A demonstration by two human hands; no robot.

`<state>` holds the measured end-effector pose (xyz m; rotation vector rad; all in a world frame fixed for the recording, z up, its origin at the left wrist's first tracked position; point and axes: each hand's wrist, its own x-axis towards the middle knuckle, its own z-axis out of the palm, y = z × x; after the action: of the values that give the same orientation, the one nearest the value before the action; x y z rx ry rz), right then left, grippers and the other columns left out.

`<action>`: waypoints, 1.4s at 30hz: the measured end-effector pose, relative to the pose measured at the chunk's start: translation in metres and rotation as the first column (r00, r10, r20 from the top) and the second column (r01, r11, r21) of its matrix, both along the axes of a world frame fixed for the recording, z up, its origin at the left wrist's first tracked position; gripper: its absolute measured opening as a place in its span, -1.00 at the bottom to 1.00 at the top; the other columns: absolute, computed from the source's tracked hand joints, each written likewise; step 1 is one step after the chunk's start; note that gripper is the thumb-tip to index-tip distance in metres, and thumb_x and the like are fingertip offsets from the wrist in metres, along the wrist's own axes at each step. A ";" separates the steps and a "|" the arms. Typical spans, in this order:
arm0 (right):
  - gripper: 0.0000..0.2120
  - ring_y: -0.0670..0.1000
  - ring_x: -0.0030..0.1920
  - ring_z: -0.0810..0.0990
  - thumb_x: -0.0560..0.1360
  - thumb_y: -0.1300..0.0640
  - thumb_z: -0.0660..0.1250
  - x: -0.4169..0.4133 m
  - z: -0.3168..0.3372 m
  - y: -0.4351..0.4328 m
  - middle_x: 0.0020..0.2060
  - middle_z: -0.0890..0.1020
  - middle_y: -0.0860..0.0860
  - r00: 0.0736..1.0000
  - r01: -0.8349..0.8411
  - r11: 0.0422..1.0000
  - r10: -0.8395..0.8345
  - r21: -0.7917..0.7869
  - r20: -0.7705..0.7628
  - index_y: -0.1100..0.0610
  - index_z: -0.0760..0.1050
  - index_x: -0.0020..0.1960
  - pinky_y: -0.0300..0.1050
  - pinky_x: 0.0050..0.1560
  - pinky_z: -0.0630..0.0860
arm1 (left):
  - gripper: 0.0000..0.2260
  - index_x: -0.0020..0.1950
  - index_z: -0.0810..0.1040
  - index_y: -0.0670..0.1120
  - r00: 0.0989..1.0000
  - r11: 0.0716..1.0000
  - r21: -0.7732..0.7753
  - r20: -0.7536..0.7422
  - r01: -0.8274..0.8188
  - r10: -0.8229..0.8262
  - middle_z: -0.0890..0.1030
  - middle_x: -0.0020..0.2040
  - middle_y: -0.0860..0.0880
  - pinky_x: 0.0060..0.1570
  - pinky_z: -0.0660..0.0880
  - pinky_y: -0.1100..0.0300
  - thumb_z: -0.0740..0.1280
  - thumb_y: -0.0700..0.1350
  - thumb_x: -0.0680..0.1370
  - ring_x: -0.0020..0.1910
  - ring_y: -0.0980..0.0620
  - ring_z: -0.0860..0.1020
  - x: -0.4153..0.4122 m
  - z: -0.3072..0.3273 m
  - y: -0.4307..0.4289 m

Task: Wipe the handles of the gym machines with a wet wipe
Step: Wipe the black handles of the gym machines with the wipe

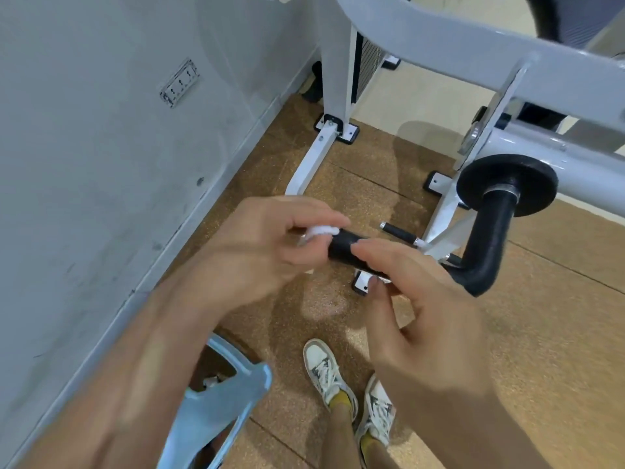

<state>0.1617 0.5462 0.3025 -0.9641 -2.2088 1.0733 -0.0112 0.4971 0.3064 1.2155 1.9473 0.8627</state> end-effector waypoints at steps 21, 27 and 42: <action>-0.70 -0.09 -0.11 0.59 0.47 0.32 0.19 0.025 -0.021 -0.009 0.14 0.57 -0.04 0.995 0.003 0.998 -0.010 -0.068 -0.100 0.15 0.62 0.08 -0.23 -0.15 0.50 | -0.64 0.37 0.44 -0.16 0.724 0.918 -0.004 -0.613 0.396 -0.315 0.52 0.27 -0.13 0.15 0.46 0.06 0.25 -0.14 0.58 0.20 -0.09 0.50 0.002 -0.019 -0.016; -0.71 -0.01 -0.23 0.57 0.44 0.34 0.25 0.018 -0.012 -0.011 0.03 0.59 -0.12 0.992 0.062 0.993 -0.073 -0.102 -0.104 0.10 0.62 0.06 -0.24 -0.24 0.47 | -0.69 0.28 0.55 -0.05 0.897 0.960 0.024 -0.365 0.278 -0.250 0.58 0.15 0.02 0.13 0.46 0.09 0.18 -0.03 0.60 0.15 0.09 0.49 0.008 -0.007 0.004; -0.63 0.00 0.00 0.52 0.49 0.22 0.35 -0.041 -0.001 -0.018 0.22 0.53 -0.05 0.968 0.117 0.980 -0.148 0.159 0.203 0.11 0.50 0.29 -0.16 -0.01 0.49 | -0.13 0.41 -0.34 0.38 0.922 0.954 -0.055 -0.245 0.295 -0.299 0.25 0.32 0.41 0.28 0.07 0.53 0.31 -0.13 0.53 0.37 0.37 0.18 -0.004 -0.010 -0.012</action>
<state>0.1206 0.5284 0.3017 -1.1907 -2.3172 0.7656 -0.0151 0.4851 0.2960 1.6246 1.8863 0.5548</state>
